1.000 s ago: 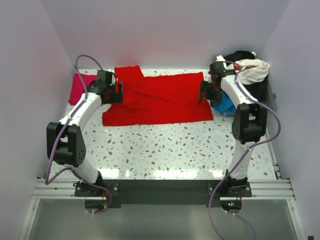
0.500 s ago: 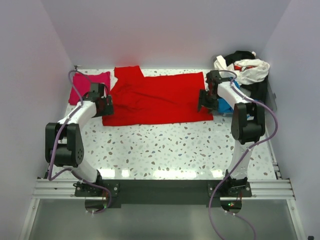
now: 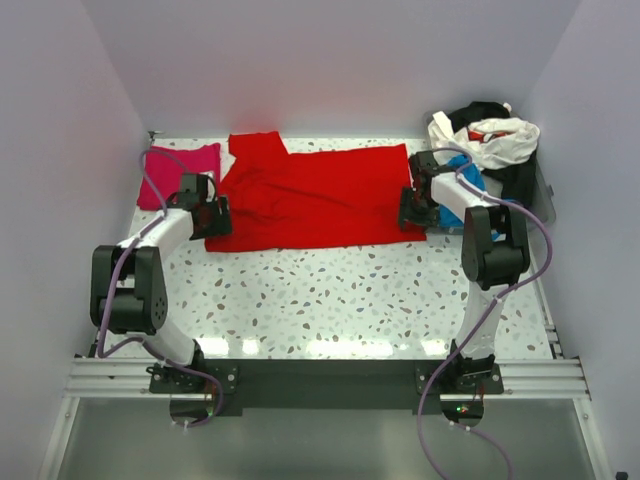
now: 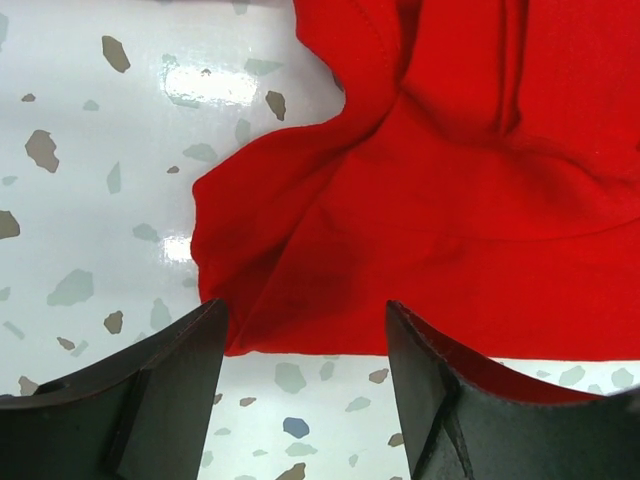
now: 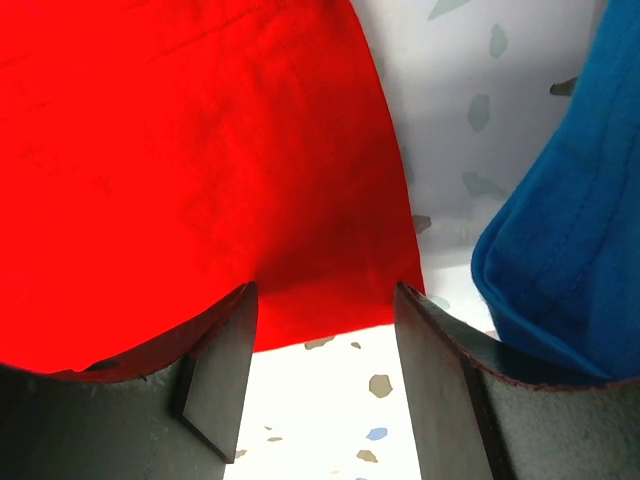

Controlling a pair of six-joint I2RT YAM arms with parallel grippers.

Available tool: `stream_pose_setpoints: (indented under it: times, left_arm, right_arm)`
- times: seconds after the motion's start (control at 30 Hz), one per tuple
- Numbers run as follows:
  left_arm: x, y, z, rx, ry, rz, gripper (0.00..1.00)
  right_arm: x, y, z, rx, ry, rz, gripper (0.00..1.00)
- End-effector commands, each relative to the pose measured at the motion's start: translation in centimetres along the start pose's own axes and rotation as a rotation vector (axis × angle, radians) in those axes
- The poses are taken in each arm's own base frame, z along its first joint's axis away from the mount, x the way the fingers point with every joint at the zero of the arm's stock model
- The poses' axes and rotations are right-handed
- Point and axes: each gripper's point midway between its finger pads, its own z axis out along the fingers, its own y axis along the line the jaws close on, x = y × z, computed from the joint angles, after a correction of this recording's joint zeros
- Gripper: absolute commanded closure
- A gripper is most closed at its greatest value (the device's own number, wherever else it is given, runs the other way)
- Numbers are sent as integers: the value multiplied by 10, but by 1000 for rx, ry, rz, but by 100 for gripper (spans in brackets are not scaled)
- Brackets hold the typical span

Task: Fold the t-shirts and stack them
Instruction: Fold the tshirt

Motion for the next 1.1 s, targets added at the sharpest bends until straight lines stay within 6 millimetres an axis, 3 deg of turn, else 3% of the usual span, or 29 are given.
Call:
stream_pose_setpoints:
  times: [0.0, 0.17, 0.37, 0.5, 0.63, 0.67, 0.77, 1.07]
  left_arm:
    - [-3, -2, 7, 17, -22, -7, 32]
    - [12, 1, 14, 10, 13, 1, 33]
    - [24, 5, 17, -2, 45, 13, 50]
    - [32, 11, 14, -30, 72, 21, 77]
    - [38, 20, 7, -73, 89, 35, 89]
    - [38, 22, 5, -81, 89, 40, 91]
    - [42, 32, -2, -136, 102, 38, 100]
    - [56, 80, -29, -349, 138, -18, 100]
  right_arm:
    - [-10, -15, 0, 59, -56, 49, 39]
    - [3, -20, 5, 72, -34, 50, 41]
    - [17, -23, 6, 78, -16, 44, 52]
    - [26, -27, 7, 84, 9, 39, 65]
    - [37, -32, 8, 99, 37, 20, 77]
    - [43, -34, 9, 108, 54, 16, 86]
    - [58, -39, 7, 122, 97, 3, 91]
    - [101, -46, -24, 131, 173, -46, 89]
